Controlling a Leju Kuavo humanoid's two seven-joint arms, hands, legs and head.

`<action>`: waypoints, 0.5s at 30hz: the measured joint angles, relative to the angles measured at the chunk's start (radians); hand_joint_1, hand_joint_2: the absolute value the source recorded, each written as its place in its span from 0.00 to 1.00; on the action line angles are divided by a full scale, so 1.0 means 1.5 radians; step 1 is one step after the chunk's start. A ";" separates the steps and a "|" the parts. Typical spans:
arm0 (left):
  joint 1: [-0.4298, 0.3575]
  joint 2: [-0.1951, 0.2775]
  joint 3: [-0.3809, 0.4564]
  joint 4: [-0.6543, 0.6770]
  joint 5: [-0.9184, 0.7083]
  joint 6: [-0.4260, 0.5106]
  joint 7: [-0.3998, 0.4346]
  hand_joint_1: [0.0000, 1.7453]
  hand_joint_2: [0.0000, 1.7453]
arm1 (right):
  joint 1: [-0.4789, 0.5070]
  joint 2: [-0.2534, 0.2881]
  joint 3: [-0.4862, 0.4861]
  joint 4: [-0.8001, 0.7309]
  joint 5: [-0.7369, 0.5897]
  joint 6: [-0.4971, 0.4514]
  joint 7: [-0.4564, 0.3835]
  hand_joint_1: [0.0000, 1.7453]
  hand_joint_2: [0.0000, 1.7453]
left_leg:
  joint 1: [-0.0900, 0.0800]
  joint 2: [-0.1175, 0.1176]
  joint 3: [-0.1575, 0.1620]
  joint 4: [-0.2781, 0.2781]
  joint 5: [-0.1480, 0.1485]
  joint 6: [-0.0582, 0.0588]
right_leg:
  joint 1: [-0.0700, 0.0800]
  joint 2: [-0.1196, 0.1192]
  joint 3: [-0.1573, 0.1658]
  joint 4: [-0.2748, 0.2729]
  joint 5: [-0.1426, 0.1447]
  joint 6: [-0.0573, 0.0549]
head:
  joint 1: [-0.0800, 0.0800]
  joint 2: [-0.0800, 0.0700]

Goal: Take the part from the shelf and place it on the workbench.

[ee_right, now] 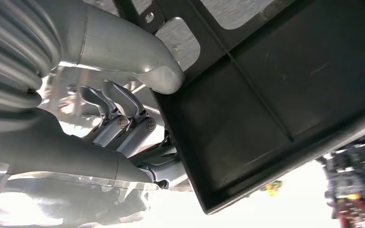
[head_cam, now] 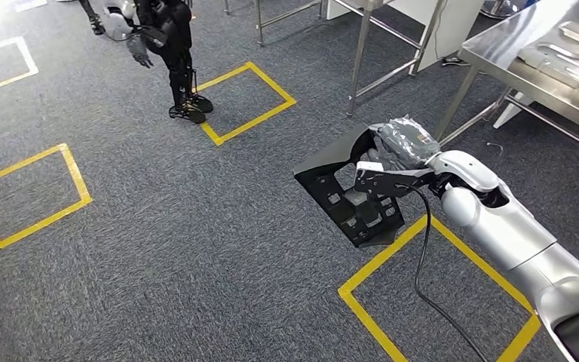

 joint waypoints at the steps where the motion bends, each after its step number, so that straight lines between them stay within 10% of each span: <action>1: 0.000 0.000 0.000 0.000 -0.001 -0.003 0.004 0.00 1.00 | -0.002 0.001 0.001 0.000 0.000 0.000 0.000 1.00 1.00 | 0.001 -0.015 -0.022 0.045 -0.021 0.000 | 0.001 0.008 0.001 0.000 0.000 -0.003 | 0.000 0.000; 4: 0.001 0.000 0.001 0.000 0.002 -0.011 0.017 0.00 1.00 | 0.000 0.004 0.002 0.000 0.000 0.000 0.000 1.00 1.00 | 0.001 -0.026 -0.079 0.142 -0.043 0.003 | 0.006 0.034 0.002 0.001 -0.001 -0.006 | 0.000 0.000; 8: 0.000 0.001 0.008 0.000 0.013 -0.022 0.028 0.00 1.00 | 0.001 0.003 0.002 0.000 0.000 0.000 0.000 1.00 1.00 | 0.001 -0.065 -0.025 -0.005 0.047 0.018 | 0.007 0.072 0.004 0.002 -0.001 -0.004 | 0.000 0.000; 10: -0.001 0.001 0.012 0.000 0.017 -0.026 0.031 0.00 1.00 | 0.002 0.003 0.002 0.000 0.000 0.000 0.000 1.00 1.00 | 0.000 -0.087 -0.006 -0.047 0.057 0.023 | 0.003 0.088 0.001 0.001 0.001 0.004 | 0.000 0.000; 12: -0.002 0.001 0.015 0.000 0.017 -0.027 0.031 0.00 1.00 | 0.004 -0.001 0.001 0.000 0.000 0.001 0.000 1.00 1.00 | -0.001 -0.076 -0.001 -0.056 0.059 0.026 | -0.001 0.102 -0.002 -0.002 0.004 0.015 | 0.000 0.000; 15: -0.006 0.000 0.016 0.000 0.017 -0.028 0.031 0.00 1.00 | 0.002 -0.010 -0.001 -0.002 0.000 0.000 0.001 1.00 1.00 | 0.003 -0.052 0.009 -0.077 0.070 0.035 | 0.003 0.062 -0.019 0.034 -0.021 0.024 | 0.000 0.000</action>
